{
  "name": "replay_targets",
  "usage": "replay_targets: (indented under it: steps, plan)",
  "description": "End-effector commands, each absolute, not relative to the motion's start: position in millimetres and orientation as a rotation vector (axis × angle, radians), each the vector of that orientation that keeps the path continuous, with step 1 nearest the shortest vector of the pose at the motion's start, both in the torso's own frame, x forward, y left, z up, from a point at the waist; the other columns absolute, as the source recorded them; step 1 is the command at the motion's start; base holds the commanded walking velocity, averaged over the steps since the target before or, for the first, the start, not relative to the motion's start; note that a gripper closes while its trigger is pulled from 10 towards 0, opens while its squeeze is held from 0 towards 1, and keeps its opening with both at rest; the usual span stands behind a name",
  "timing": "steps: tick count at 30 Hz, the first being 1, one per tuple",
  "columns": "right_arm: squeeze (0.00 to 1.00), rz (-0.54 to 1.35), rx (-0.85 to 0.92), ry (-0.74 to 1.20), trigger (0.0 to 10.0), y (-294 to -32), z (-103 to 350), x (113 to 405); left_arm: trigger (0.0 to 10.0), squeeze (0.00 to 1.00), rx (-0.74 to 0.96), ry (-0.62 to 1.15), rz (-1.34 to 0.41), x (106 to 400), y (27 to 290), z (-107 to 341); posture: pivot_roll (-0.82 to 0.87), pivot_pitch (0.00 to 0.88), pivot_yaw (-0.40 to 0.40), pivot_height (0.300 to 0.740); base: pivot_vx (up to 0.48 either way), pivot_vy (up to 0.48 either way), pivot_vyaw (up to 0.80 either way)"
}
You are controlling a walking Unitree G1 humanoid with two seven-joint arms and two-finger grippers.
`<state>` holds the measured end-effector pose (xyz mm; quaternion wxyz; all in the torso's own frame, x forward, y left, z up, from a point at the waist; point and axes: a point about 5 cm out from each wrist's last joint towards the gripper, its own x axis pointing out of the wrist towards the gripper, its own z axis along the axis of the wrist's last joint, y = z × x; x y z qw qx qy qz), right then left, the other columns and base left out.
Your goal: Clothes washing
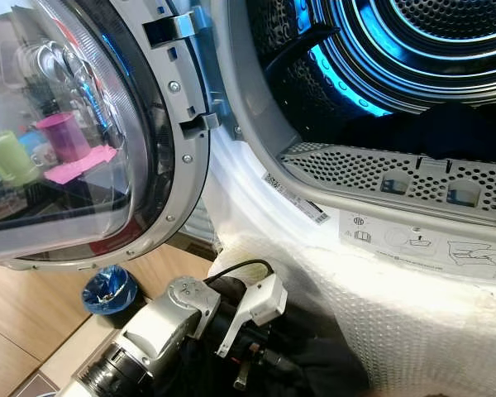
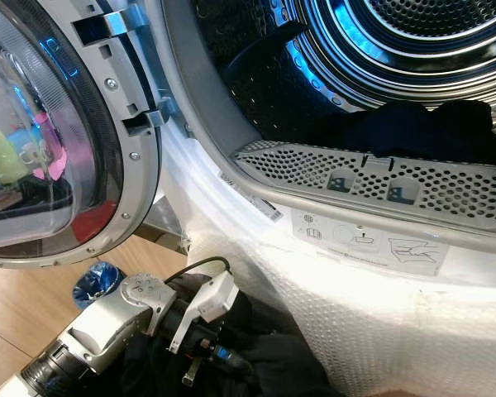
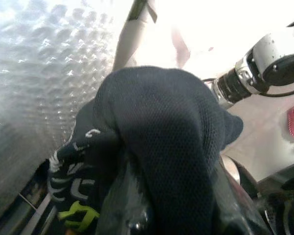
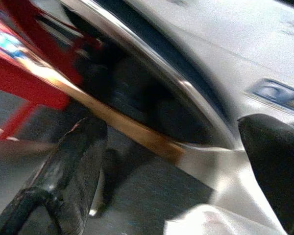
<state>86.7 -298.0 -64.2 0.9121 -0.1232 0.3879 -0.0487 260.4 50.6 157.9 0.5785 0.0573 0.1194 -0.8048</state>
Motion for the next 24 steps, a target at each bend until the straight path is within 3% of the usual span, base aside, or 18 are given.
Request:
replay_targets:
  steps: [1,5,8,11,12,13,14,19,21,24]
  plan:
    - [0.00,-0.078,-0.246,0.719,10.0,-298.6,-55.3,94.3,0.0,0.00,0.223,0.306,-1.892,260.4,59.3,154.8,0.05,0.009,0.177,0.740,0.000,0.000,0.00]
    - [0.00,0.087,-0.189,0.565,10.0,-292.5,-30.2,91.0,0.0,0.00,0.343,0.370,-1.896,259.4,66.8,137.9,0.04,0.005,0.180,0.740,0.000,0.000,0.00]
    - [0.00,0.408,-0.202,0.552,10.0,-279.5,-4.7,59.1,0.0,0.00,0.405,0.425,-1.915,254.7,71.6,126.2,0.03,0.002,0.179,0.740,0.000,0.000,0.00]
    - [0.00,0.465,-0.189,0.544,10.0,-277.9,7.7,53.4,0.0,0.00,0.434,0.443,-1.916,253.8,73.0,121.5,0.02,0.004,0.182,0.740,0.000,0.000,0.00]
    - [0.42,0.480,-0.183,0.515,10.0,-276.3,16.1,55.0,0.0,0.00,0.449,0.445,-1.915,253.5,72.7,119.0,0.02,0.002,0.181,0.740,0.000,0.000,0.00]
    - [0.42,0.490,-0.178,0.495,10.0,-275.1,22.0,56.3,0.0,0.00,0.459,0.446,-1.915,253.4,72.5,117.5,0.02,0.002,0.183,0.740,0.000,0.000,0.00]
    - [1.00,0.538,-0.166,0.430,10.0,-266.6,36.9,62.1,0.0,0.00,0.464,0.444,-1.928,252.2,69.7,114.8,0.01,0.008,0.189,0.740,0.000,0.000,0.00]
    - [1.00,0.633,-0.103,0.316,10.0,-244.1,64.9,75.7,0.0,0.00,0.476,0.426,-1.954,250.9,62.9,110.5,0.01,0.015,0.195,0.740,0.000,0.000,0.00]
    - [1.00,0.712,-0.062,0.275,10.0,-222.8,72.1,84.4,0.0,0.00,0.470,0.402,-1.964,250.2,56.6,111.1,0.01,0.017,0.196,0.740,0.000,0.000,0.00]
    - [1.00,0.769,-0.056,0.320,10.0,-210.9,67.5,84.9,0.0,0.00,0.468,0.377,-1.969,250.5,52.0,112.2,0.01,0.017,0.199,0.740,0.000,0.000,0.00]
